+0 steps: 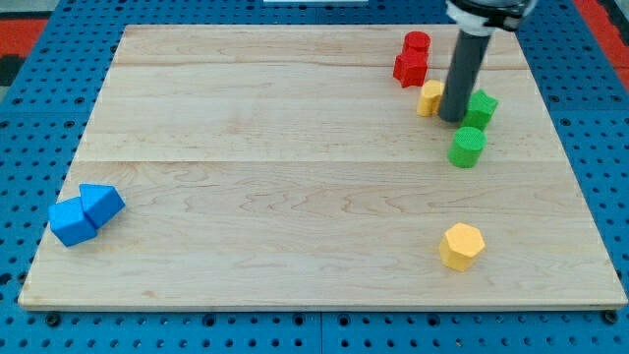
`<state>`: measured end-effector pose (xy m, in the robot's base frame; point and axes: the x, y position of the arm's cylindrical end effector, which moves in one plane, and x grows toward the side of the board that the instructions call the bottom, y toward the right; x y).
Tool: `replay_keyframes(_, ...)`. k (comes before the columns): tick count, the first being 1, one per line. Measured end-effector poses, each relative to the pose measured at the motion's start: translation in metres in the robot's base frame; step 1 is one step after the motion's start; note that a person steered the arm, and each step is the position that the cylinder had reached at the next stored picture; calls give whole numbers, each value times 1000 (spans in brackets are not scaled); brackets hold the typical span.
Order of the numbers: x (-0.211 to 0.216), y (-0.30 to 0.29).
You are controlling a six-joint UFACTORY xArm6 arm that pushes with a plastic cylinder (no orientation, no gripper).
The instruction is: Place the yellow heart to bottom left of red star
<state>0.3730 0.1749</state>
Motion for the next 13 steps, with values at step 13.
replay_keyframes(13,-21,-117)
